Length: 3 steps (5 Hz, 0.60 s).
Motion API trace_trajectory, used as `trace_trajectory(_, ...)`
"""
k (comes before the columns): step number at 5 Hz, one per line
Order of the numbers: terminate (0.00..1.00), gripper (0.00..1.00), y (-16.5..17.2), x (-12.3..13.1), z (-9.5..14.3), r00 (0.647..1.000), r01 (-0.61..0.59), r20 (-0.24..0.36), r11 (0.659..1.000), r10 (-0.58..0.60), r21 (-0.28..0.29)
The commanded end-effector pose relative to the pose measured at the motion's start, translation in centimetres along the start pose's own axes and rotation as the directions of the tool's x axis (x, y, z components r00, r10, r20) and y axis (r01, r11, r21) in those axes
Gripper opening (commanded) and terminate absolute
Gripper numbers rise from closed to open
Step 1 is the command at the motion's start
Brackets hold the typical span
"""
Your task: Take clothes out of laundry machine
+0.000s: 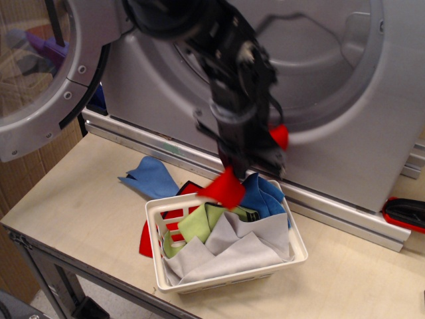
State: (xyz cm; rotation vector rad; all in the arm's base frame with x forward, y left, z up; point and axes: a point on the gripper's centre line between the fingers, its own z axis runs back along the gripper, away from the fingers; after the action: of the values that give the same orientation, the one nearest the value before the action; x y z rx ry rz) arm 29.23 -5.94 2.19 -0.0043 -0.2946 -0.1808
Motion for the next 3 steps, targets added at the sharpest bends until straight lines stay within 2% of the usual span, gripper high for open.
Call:
trace_trajectory(1,0.0,0.0,-3.4,-2.0,2.2,0.997,-0.005,-0.071,1.0,0.003,-0.023)
trace_trajectory(2,0.0,0.0,-2.7,-4.9,1.8,0.991,-0.086,-0.106,0.995,0.081,-0.041)
trace_trajectory(3,0.0,0.0,-1.7,-7.3,0.2,0.978,-0.157,-0.148,0.986,0.149,-0.048)
